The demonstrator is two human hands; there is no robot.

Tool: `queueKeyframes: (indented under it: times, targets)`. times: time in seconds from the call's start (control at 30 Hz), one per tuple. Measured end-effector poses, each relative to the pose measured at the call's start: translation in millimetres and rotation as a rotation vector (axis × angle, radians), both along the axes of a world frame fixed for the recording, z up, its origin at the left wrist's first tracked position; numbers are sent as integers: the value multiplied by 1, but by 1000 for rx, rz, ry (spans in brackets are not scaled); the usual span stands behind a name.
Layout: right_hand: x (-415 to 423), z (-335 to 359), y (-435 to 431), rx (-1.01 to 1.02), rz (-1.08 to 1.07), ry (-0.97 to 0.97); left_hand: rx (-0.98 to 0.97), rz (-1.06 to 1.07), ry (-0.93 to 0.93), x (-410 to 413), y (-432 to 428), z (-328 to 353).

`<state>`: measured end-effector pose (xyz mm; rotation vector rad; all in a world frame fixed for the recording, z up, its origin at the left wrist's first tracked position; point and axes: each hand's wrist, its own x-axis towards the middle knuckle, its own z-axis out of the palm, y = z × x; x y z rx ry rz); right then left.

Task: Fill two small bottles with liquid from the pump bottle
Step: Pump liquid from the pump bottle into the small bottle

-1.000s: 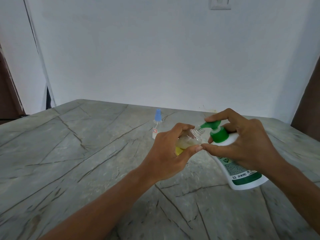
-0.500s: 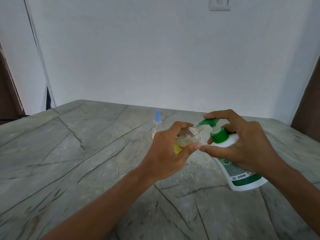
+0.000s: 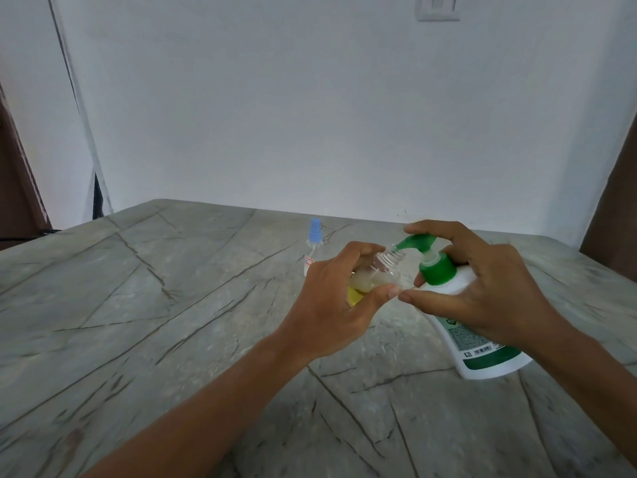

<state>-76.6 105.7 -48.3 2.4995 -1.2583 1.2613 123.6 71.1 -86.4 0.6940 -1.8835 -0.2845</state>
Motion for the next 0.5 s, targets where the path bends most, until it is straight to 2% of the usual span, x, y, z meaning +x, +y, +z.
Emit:
queueKeyframes:
  times: [0.5]
  targets:
    - [0,2,1,1,8,-44,-40,18,-34,4,1,1]
